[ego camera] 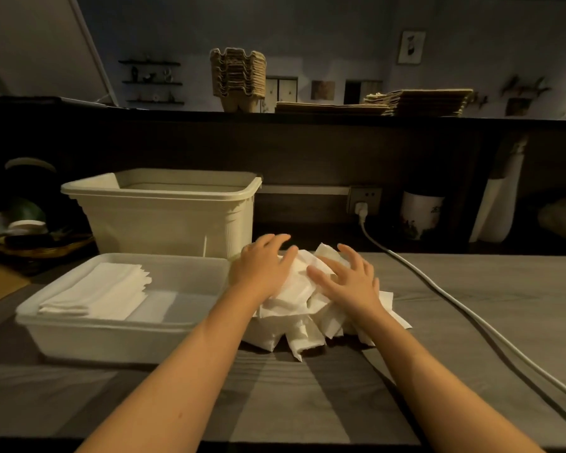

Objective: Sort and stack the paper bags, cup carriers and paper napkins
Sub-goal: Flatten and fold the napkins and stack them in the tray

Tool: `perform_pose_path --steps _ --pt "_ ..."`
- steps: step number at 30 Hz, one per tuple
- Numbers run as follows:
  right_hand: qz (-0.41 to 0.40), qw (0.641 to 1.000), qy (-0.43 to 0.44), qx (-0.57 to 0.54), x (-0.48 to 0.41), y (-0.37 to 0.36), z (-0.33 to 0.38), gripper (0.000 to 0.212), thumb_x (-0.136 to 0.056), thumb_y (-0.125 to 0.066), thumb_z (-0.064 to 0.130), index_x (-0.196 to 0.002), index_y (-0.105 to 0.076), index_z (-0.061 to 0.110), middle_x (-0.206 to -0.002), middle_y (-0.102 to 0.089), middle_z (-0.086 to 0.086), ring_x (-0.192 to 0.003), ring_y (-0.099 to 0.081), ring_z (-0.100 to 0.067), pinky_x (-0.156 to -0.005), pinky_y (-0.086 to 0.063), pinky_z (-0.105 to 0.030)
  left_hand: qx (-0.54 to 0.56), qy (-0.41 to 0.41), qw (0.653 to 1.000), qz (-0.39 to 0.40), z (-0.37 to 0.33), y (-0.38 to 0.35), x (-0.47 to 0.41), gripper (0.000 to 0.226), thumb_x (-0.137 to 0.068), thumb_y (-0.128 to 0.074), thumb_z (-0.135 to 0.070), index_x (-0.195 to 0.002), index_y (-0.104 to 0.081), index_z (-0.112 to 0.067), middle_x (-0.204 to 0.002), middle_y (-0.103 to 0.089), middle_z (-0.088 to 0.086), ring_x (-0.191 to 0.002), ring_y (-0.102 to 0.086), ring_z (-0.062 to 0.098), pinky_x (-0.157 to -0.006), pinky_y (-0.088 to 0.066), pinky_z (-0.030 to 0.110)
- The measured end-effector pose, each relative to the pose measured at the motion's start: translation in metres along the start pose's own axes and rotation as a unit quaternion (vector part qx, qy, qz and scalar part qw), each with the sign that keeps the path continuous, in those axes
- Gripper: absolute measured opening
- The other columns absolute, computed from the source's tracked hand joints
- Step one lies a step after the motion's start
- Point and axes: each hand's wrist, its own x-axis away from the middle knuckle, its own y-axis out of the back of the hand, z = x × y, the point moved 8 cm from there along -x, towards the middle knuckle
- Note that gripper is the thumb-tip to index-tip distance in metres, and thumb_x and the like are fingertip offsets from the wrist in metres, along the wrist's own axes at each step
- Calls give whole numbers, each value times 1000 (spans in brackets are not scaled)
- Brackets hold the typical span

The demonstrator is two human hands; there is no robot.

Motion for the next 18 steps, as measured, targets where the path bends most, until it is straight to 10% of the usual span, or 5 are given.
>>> perform_pose_path --steps 7,18 --pt "-85 984 122 -102 5 19 24 33 -82 -53 62 -111 -40 62 -140 -22 29 -131 -5 6 -111 -22 -39 216 -30 964 -152 4 36 18 35 -101 -32 -31 -134 -43 -27 -139 -42 -8 -123 -40 7 -89 -32 21" --pt "-14 956 282 81 22 21 60 44 -89 -56 19 -105 -43 58 -112 -34 41 -112 -16 20 -91 -20 0 319 -138 888 -301 -8 50 47 20 -95 -39 -27 -108 -46 -40 -109 -52 -21 -108 -50 -6 -87 -42 6"
